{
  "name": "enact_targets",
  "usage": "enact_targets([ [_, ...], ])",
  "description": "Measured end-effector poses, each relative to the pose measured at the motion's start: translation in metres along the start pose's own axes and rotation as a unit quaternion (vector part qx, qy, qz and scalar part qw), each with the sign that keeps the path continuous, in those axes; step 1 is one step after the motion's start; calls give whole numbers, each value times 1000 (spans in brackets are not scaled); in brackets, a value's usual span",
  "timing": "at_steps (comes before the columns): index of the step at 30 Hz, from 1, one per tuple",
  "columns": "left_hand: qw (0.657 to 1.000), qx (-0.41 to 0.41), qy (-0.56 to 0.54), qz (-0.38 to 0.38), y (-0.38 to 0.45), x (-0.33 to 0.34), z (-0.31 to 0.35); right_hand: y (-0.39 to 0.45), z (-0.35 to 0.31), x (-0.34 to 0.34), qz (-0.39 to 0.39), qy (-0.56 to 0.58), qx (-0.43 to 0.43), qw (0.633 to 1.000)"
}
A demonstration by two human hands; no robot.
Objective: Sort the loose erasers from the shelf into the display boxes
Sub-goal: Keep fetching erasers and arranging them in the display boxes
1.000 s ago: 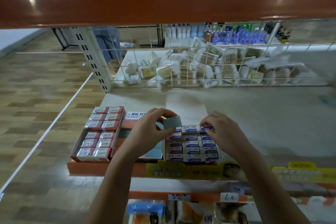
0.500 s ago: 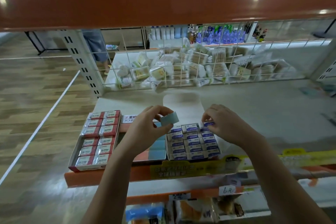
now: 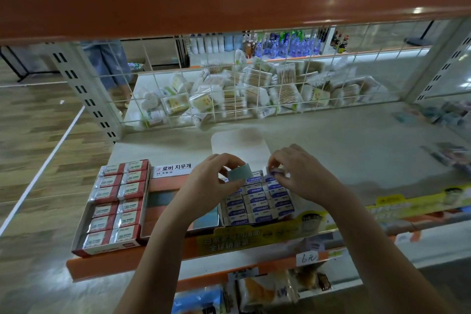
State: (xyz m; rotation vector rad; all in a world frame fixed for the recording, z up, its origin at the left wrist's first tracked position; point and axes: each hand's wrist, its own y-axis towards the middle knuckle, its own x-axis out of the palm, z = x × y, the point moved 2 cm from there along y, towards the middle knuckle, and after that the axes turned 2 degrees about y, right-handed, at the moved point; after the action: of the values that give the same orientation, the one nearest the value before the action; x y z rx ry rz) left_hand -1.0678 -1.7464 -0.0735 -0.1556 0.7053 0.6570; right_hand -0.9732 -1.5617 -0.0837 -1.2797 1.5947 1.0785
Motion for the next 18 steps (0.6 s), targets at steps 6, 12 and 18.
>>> enact_targets([
  [6, 1000, -18, 7, -4, 2, 1, -2, 1, -3, 2, -22, -15, -7, 1000],
  [12, 999, -27, 26, -9, 1, 0, -2, 3, -5, 4, -35, -19, 7, 999],
  [18, 998, -33, 43, -21, 0, 2, -4, 6, -7, 3, -47, -35, 18, 998],
])
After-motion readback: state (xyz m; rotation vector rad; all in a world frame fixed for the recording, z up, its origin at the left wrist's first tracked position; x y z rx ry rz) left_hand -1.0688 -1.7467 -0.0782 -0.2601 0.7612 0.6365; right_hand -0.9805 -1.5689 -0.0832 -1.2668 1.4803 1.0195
